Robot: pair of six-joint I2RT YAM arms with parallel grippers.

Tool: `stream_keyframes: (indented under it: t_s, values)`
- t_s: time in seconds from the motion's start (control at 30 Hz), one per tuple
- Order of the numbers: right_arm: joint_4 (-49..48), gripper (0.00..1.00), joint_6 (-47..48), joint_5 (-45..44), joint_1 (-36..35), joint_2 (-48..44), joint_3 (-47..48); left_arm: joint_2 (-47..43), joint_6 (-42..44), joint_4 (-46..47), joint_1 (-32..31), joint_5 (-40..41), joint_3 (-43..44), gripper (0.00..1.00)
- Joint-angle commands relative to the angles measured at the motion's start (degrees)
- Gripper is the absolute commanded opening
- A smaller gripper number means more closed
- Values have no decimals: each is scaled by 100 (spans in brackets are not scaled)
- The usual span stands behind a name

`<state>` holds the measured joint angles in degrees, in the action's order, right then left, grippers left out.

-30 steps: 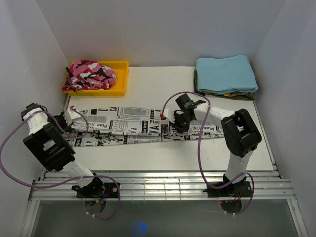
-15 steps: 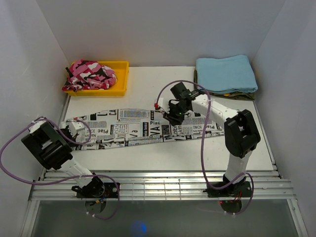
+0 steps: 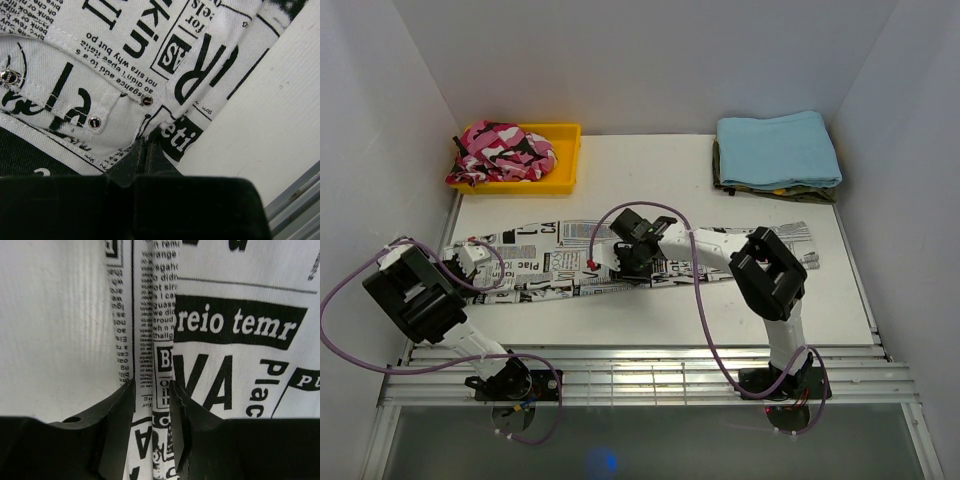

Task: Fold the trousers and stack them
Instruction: Fold the trousers

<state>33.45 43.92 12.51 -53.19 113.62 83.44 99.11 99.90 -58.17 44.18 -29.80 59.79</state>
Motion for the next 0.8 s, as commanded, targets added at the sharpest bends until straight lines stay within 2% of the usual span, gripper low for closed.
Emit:
stream_keyframes:
  t_s: [0.0, 0.33, 0.37, 0.43, 0.47, 0.5, 0.6, 0.63, 0.67, 0.73, 0.77]
  values:
    - [-611, 40, 46, -669, 37, -42, -204, 416, 153, 631, -33, 352, -371, 0]
    - [-1016, 42, 195, -1093, 28, -60, -548, 442, 188, 684, -33, 396, -407, 0]
    - [-1007, 38, 213, -1093, 28, -51, -565, 451, 162, 684, -33, 396, -389, 0]
    - [-1025, 24, 275, -1102, 28, -77, -592, 469, 135, 684, -33, 422, -354, 0]
    - [-1016, 10, 275, -1102, 28, -103, -592, 469, 144, 684, -41, 431, -354, 0]
    - [-1007, 8, 275, -1102, 28, -130, -592, 460, 179, 684, -33, 440, -371, 0]
    - [-902, 8, 284, -1189, 28, -297, -557, 451, 197, 684, -33, 458, -380, 0]
    - [-789, 11, 310, -1198, 37, -340, -548, 451, 206, 684, -33, 449, -380, 0]
    - [-735, 24, 345, -1199, 37, -350, -531, 451, 206, 693, -33, 449, -380, 0]
    - [-700, 29, 450, -1164, 37, -385, -574, 477, 206, 684, -33, 440, -363, 0]
    - [-674, 36, 468, -1146, 37, -376, -592, 486, 197, 684, -33, 440, -345, 0]
